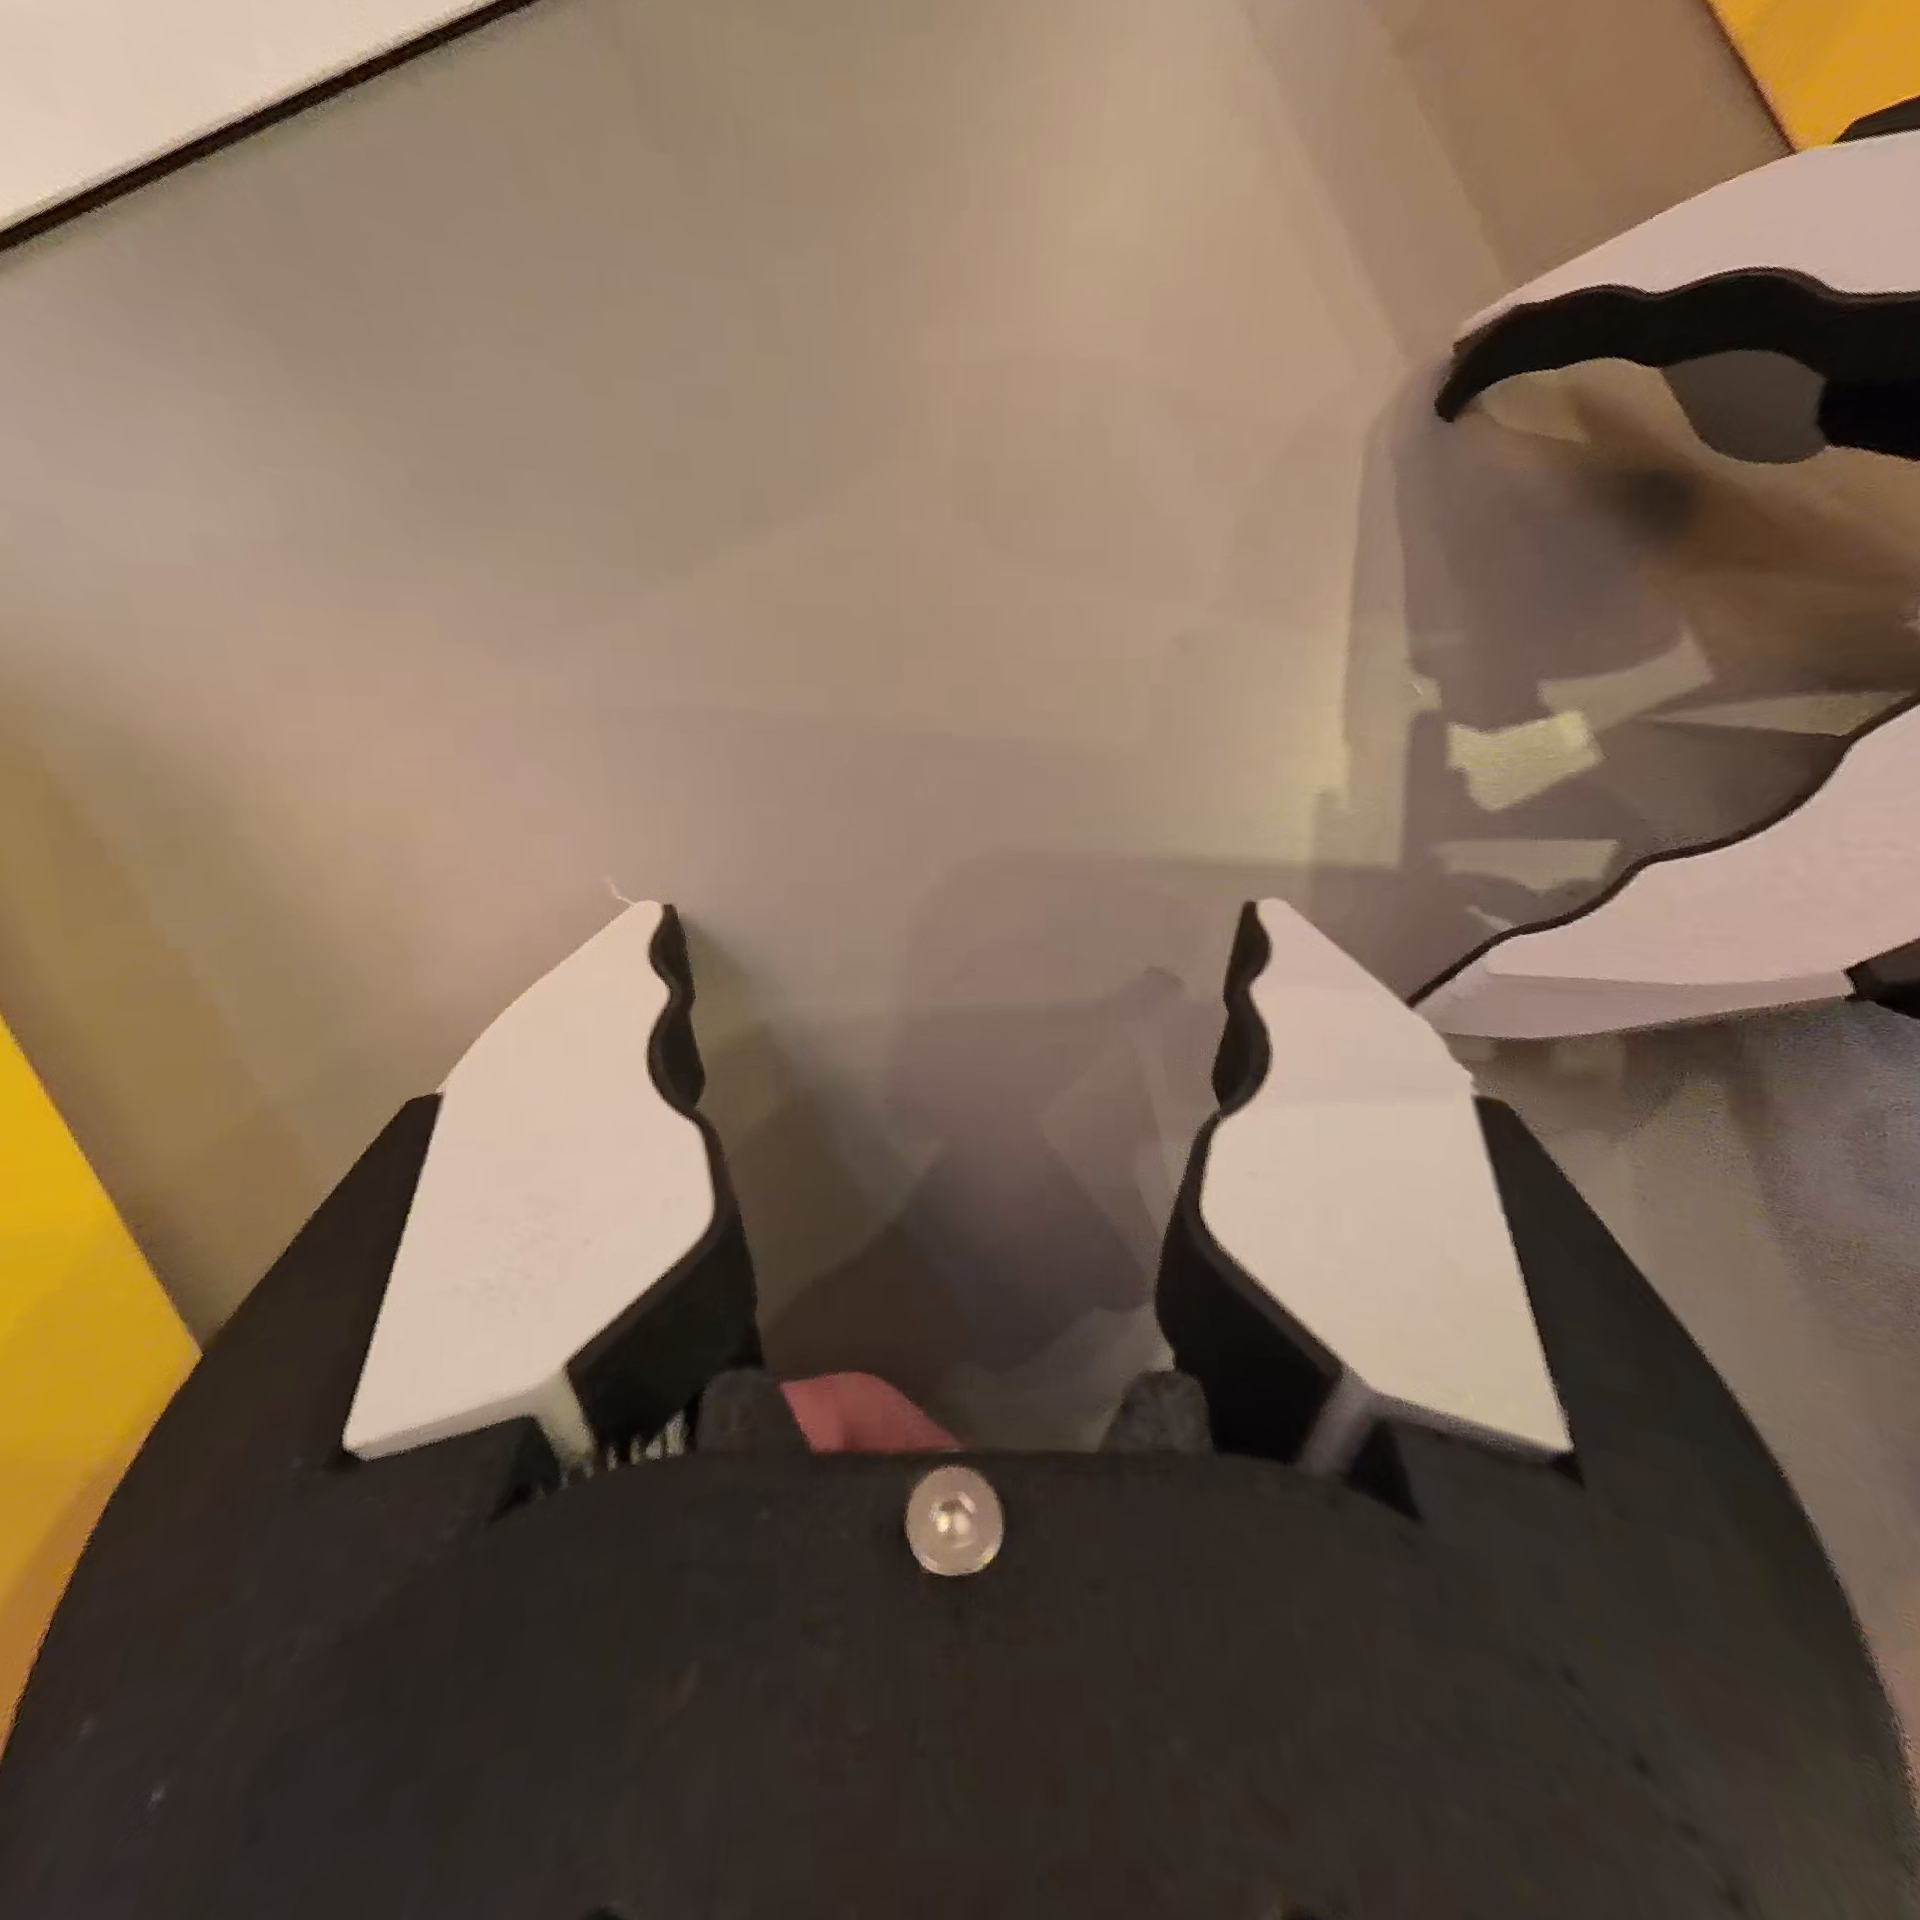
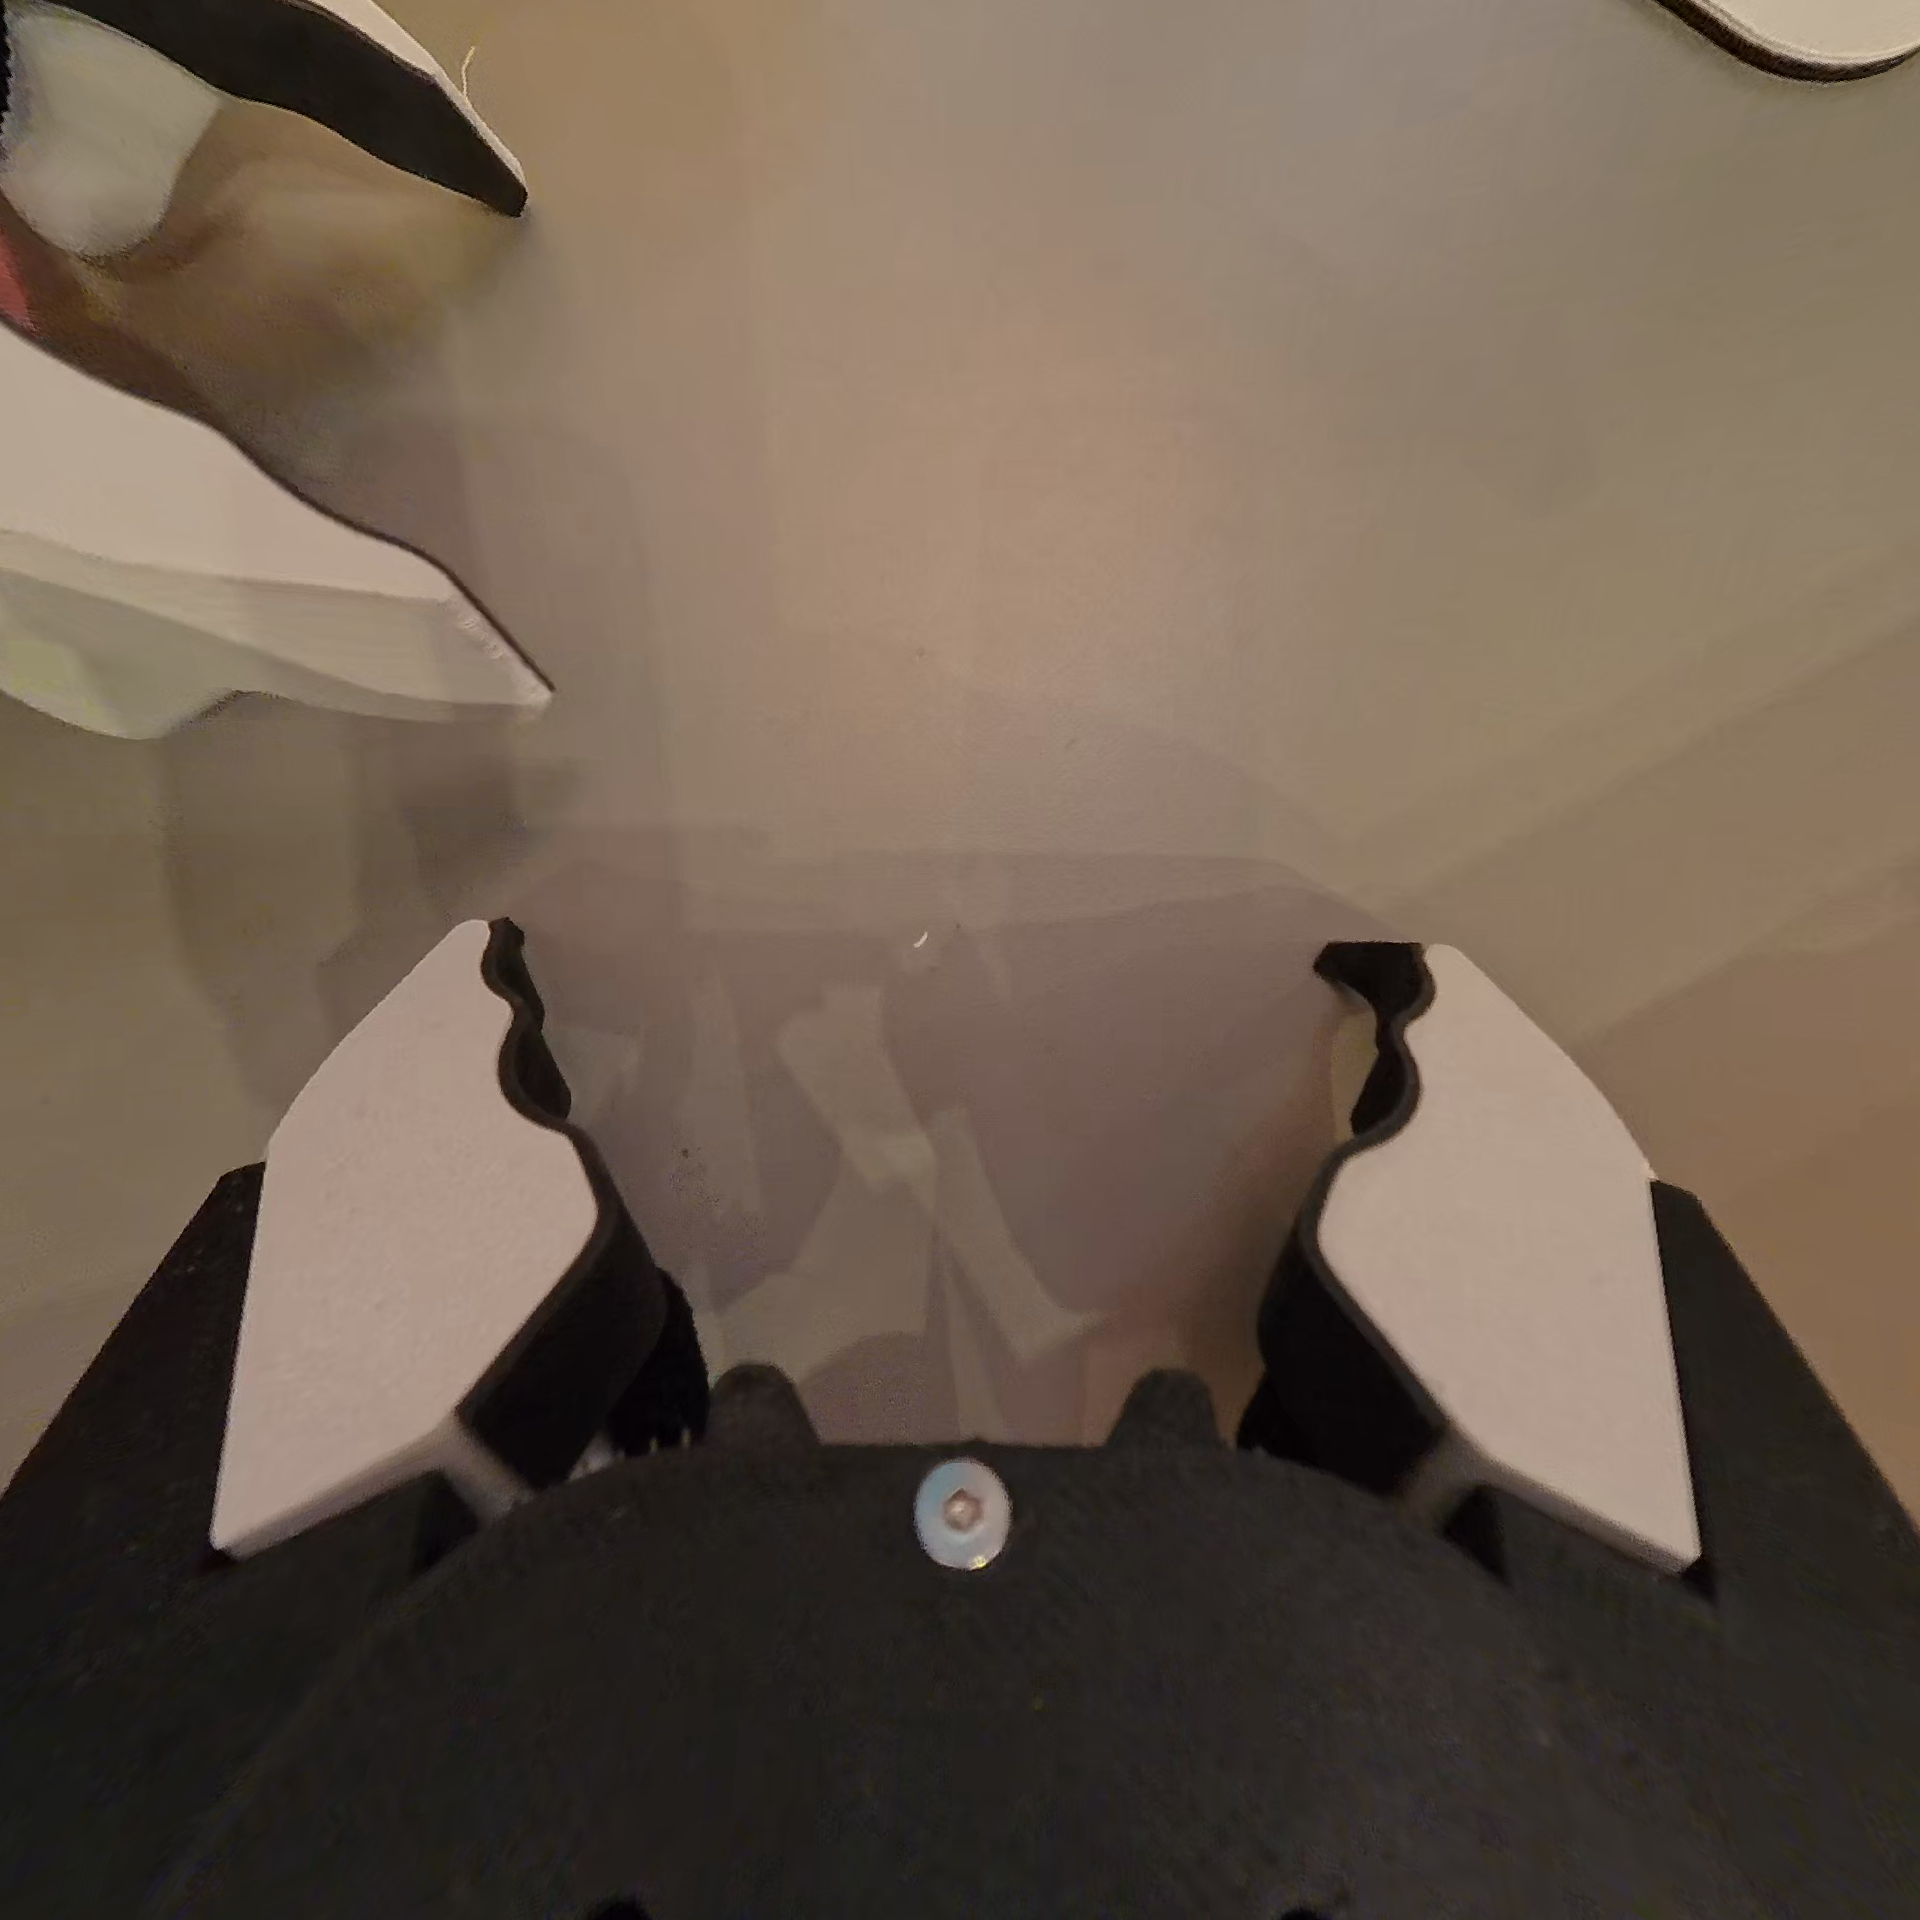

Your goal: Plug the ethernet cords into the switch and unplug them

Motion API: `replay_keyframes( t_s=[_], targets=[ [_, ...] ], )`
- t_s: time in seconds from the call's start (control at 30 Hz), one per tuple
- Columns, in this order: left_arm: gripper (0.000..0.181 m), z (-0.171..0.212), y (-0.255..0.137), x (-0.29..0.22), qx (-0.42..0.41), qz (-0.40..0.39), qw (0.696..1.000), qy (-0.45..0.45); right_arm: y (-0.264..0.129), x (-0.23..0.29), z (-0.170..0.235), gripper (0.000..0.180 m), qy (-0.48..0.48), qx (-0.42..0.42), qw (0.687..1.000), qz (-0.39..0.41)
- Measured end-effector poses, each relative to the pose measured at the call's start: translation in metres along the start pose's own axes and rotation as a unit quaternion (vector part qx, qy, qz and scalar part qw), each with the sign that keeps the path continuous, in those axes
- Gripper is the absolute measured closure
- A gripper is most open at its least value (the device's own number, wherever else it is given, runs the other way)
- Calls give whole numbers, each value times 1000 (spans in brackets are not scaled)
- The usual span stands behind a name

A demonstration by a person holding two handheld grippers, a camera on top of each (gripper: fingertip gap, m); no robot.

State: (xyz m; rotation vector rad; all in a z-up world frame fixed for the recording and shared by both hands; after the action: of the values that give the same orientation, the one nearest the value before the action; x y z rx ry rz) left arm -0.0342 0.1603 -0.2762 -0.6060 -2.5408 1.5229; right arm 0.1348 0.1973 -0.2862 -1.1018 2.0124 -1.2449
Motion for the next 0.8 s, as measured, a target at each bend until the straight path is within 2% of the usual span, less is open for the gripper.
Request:
replay_keyframes(
  t_s=[0.47, 0.67, 0.8],
  targets=[
    [93, -6, 4, -2, 1, -7, 1000, 10, 8, -5, -17, 33, -22, 2, 1000, -12],
    [85, -8, 5, -3, 0, 21, 1000, 18, 10, -4, -25, 33, -4, 33, 999, -3],
    [113, -12, 2, -6, -4, 45, 999, 17, 10, -9, -32, 35, 11, 28, 999, -25]
  ],
)
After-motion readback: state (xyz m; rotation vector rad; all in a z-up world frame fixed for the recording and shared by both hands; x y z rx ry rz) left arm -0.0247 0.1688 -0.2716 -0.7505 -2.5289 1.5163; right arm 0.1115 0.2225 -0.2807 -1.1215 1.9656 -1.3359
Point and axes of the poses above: each gripper's, where its closed fingertips meet, y out along the fingers, z out of its underside, x = y × z across the jaws, the point moved 8 cm from there along -y, back along the fingers, and after that the axes turned 14 degrees about x, right-handed, at the moved point
